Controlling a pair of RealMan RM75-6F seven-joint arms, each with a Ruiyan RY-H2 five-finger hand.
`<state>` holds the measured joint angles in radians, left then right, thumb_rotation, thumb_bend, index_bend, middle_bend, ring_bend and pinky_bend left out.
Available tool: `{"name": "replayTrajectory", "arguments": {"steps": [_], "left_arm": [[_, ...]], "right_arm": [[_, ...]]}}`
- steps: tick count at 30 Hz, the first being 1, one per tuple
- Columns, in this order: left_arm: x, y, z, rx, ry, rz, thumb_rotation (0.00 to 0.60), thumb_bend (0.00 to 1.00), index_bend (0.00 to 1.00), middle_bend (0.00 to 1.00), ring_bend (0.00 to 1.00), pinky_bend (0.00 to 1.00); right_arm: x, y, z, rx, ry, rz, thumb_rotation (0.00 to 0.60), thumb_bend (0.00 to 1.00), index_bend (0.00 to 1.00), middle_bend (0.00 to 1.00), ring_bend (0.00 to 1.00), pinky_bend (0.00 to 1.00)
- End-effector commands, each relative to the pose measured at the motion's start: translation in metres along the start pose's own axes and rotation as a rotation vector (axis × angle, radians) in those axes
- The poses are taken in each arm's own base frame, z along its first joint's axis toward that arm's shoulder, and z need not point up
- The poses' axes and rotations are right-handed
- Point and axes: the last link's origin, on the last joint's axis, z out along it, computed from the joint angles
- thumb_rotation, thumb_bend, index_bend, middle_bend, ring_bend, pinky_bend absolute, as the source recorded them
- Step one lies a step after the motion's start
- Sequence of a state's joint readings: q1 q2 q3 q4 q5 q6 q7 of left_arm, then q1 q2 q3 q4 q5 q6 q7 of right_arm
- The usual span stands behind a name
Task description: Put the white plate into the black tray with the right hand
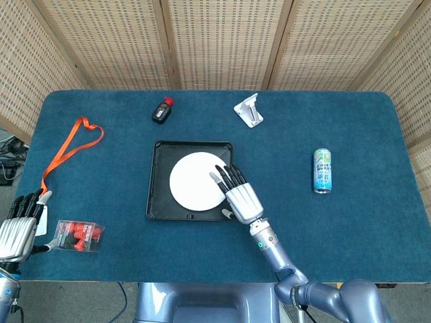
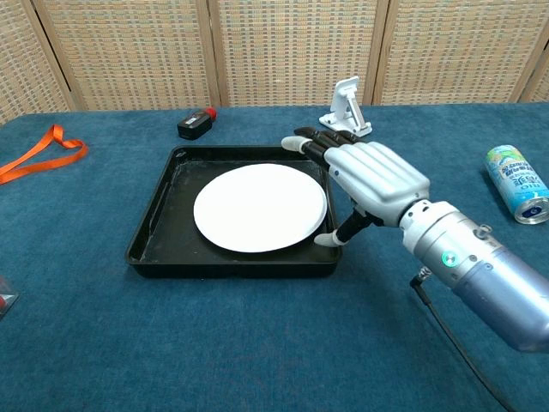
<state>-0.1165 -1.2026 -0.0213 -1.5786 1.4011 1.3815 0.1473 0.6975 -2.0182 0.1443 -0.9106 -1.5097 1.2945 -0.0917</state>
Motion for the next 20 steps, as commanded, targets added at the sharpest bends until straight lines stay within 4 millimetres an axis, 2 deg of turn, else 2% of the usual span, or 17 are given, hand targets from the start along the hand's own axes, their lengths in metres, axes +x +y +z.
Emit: {"name": "replayTrajectory", "arguments": {"steps": [1, 5, 9, 14, 20], "left_arm": [[0.001, 0.0, -0.001, -0.001, 0.01, -0.003, 0.6, 0.0, 0.0, 0.0, 0.0, 0.0], [0.002, 0.001, -0.002, -0.003, 0.021, -0.002, 0.6, 0.0, 0.0, 0.0, 0.0, 0.0], [0.003, 0.003, -0.003, -0.01, 0.032, 0.004, 0.6, 0.0, 0.0, 0.0, 0.0, 0.0], [0.007, 0.009, -0.004, -0.027, 0.052, 0.013, 0.6, 0.0, 0.0, 0.0, 0.0, 0.0], [0.008, 0.013, -0.007, -0.041, 0.062, 0.028, 0.6, 0.0, 0.0, 0.0, 0.0, 0.0]], "right_arm": [[0.028, 0.015, -0.014, -0.006, 0.081, -0.031, 0.6, 0.0, 0.07, 0.0, 0.0, 0.0], [0.059, 0.034, -0.032, -0.029, 0.145, -0.033, 0.6, 0.0, 0.07, 0.0, 0.0, 0.0], [0.084, 0.063, -0.065, -0.08, 0.184, -0.065, 0.6, 0.0, 0.07, 0.0, 0.0, 0.0], [0.095, 0.1, -0.12, -0.187, 0.1, -0.075, 0.6, 0.0, 0.03, 0.0, 0.0, 0.0], [0.106, 0.12, -0.174, -0.263, 0.041, -0.099, 0.6, 0.0, 0.01, 0.0, 0.0, 0.0]]}}
